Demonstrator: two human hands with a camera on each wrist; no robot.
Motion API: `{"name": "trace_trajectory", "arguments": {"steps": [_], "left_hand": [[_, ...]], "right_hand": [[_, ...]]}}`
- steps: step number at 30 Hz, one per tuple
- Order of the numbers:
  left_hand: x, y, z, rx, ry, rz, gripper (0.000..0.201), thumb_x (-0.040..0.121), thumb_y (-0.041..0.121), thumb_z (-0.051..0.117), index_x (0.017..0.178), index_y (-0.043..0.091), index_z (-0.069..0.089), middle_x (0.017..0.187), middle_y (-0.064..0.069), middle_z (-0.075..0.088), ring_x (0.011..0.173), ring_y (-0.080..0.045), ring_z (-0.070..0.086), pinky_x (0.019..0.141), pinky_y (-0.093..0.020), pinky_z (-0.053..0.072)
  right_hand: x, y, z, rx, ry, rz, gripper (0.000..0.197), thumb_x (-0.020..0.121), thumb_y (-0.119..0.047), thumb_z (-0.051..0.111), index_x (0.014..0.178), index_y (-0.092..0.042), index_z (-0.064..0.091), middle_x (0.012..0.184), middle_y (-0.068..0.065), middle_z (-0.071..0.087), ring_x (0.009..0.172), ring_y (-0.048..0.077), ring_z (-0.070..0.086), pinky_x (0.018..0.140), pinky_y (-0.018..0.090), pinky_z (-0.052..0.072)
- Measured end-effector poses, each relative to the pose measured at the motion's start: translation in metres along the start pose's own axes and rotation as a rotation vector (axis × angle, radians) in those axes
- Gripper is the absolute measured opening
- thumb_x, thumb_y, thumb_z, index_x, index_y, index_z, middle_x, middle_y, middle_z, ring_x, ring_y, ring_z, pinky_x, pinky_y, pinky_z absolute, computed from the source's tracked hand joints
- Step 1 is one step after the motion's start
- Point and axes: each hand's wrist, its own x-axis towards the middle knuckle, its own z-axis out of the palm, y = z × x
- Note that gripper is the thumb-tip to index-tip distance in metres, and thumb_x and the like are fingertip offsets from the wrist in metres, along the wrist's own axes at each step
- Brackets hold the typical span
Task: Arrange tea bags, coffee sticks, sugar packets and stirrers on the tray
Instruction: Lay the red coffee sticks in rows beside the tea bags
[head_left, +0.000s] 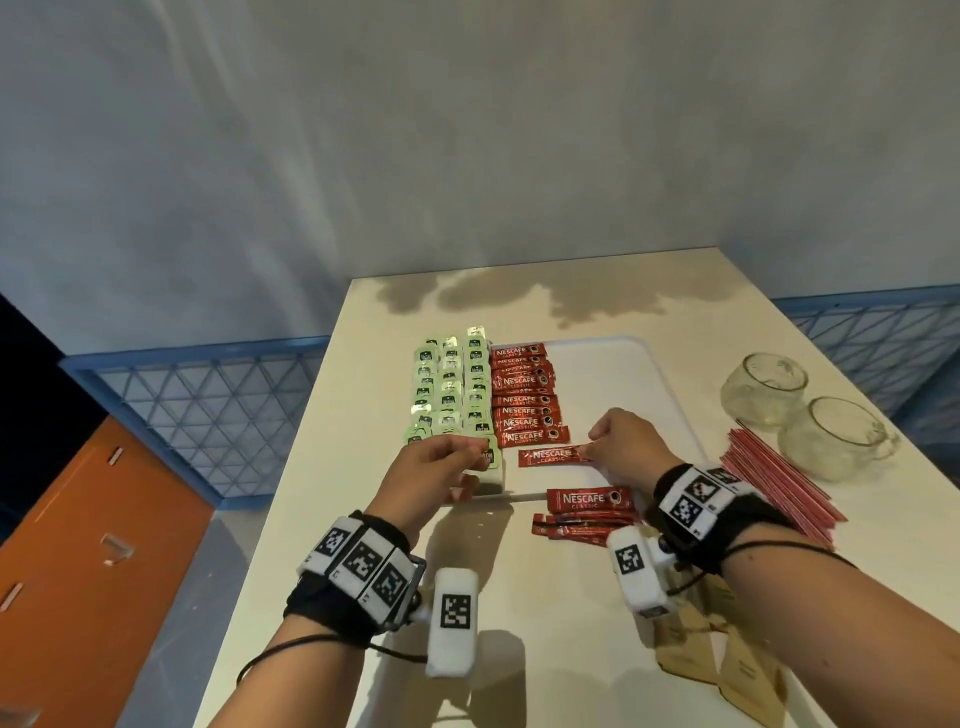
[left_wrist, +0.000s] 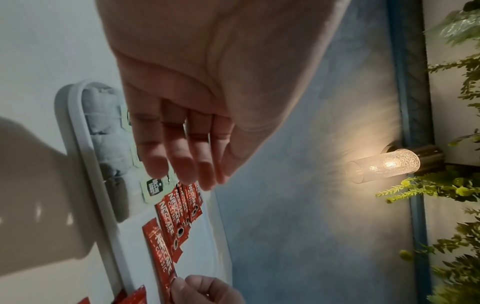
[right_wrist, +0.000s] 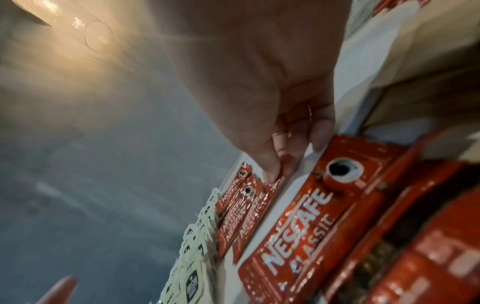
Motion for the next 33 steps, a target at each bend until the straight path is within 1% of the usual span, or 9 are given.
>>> {"name": "trace_trajectory", "arguments": {"steps": [5, 9, 12, 16, 21, 23, 26, 30, 33], "left_hand": [[0.01, -0.002, -0.005, -0.008, -0.012, 0.003, 0.016, 0.097, 0.013, 0.058, 0.103, 0.011, 0.072, 0.088, -0.003, 0.073, 0.062, -0.006, 0.067, 0.064, -0.022, 0.055], [0.016, -0.003, -0.005, -0.004, -0.033, 0.0, 0.016, 0.097, 0.014, 0.058, 0.103, 0.012, 0.072, 0.086, -0.001, 0.072, 0.058, -0.004, 0.067, 0.057, -0.018, 0.05], [0.019, -0.004, -0.002, -0.013, -0.045, 0.005, 0.015, 0.097, 0.011, 0.057, 0.103, 0.01, 0.071, 0.084, -0.002, 0.072, 0.058, -0.005, 0.068, 0.053, -0.016, 0.049], [0.022, -0.006, 0.002, 0.056, -0.04, 0.062, 0.014, 0.092, 0.005, 0.062, 0.102, 0.009, 0.071, 0.087, -0.007, 0.07, 0.056, -0.005, 0.066, 0.054, -0.015, 0.049], [0.02, -0.016, 0.027, 0.521, -0.044, 0.309, 0.012, 0.087, 0.016, 0.07, 0.098, 0.022, 0.07, 0.093, 0.006, 0.066, 0.074, -0.006, 0.062, 0.063, -0.01, 0.046], [0.018, -0.022, 0.044, 0.75, -0.11, 0.393, 0.023, 0.085, 0.023, 0.072, 0.107, 0.027, 0.066, 0.108, 0.008, 0.06, 0.087, -0.006, 0.058, 0.075, -0.02, 0.048], [0.017, -0.033, 0.07, 1.034, -0.228, 0.49, 0.051, 0.082, 0.032, 0.074, 0.129, 0.028, 0.055, 0.129, 0.006, 0.05, 0.116, -0.013, 0.048, 0.096, -0.036, 0.046], [0.017, -0.04, 0.09, 1.264, -0.257, 0.547, 0.05, 0.087, 0.038, 0.067, 0.131, 0.022, 0.049, 0.125, 0.001, 0.05, 0.114, -0.02, 0.049, 0.087, -0.037, 0.048], [0.013, -0.044, 0.093, 1.384, -0.243, 0.551, 0.04, 0.092, 0.04, 0.059, 0.125, 0.019, 0.051, 0.118, -0.001, 0.054, 0.109, -0.022, 0.054, 0.08, -0.035, 0.045]], "right_hand": [[0.008, -0.011, 0.012, 0.039, -0.016, 0.004, 0.025, 0.084, -0.027, 0.076, 0.095, -0.017, 0.055, 0.098, 0.001, 0.062, 0.091, 0.018, 0.061, 0.084, 0.037, 0.052], [0.013, -0.02, 0.013, 0.007, -0.011, -0.018, 0.024, 0.084, -0.028, 0.076, 0.092, -0.017, 0.055, 0.096, 0.0, 0.062, 0.089, 0.017, 0.059, 0.08, 0.033, 0.05], [0.012, -0.027, 0.012, 0.02, -0.015, -0.037, 0.022, 0.085, -0.023, 0.075, 0.077, -0.019, 0.055, 0.086, -0.002, 0.061, 0.086, 0.017, 0.059, 0.081, 0.035, 0.05], [0.008, -0.031, 0.007, 0.023, -0.037, -0.057, 0.024, 0.085, -0.024, 0.075, 0.074, -0.011, 0.059, 0.092, 0.013, 0.07, 0.087, 0.024, 0.064, 0.082, 0.039, 0.051], [-0.013, -0.011, -0.01, 0.041, -0.067, -0.14, 0.028, 0.08, -0.034, 0.079, 0.095, -0.016, 0.063, 0.092, -0.001, 0.063, 0.083, 0.014, 0.057, 0.07, 0.027, 0.044], [-0.028, -0.001, -0.021, 0.026, -0.137, -0.219, 0.031, 0.074, -0.036, 0.084, 0.096, -0.022, 0.068, 0.092, -0.004, 0.065, 0.082, 0.012, 0.06, 0.07, 0.026, 0.046], [-0.044, 0.013, -0.029, -0.202, -0.219, -0.339, 0.046, 0.066, -0.042, 0.087, 0.107, -0.03, 0.069, 0.101, -0.009, 0.06, 0.089, 0.011, 0.058, 0.078, 0.027, 0.048], [-0.054, 0.023, -0.02, -0.392, -0.187, -0.456, 0.055, 0.067, -0.039, 0.086, 0.116, -0.028, 0.065, 0.107, -0.006, 0.056, 0.098, 0.011, 0.05, 0.088, 0.031, 0.046], [-0.06, 0.028, -0.018, -0.405, -0.164, -0.492, 0.044, 0.07, -0.038, 0.084, 0.11, -0.028, 0.068, 0.103, -0.008, 0.058, 0.099, 0.011, 0.047, 0.086, 0.03, 0.045]]}}
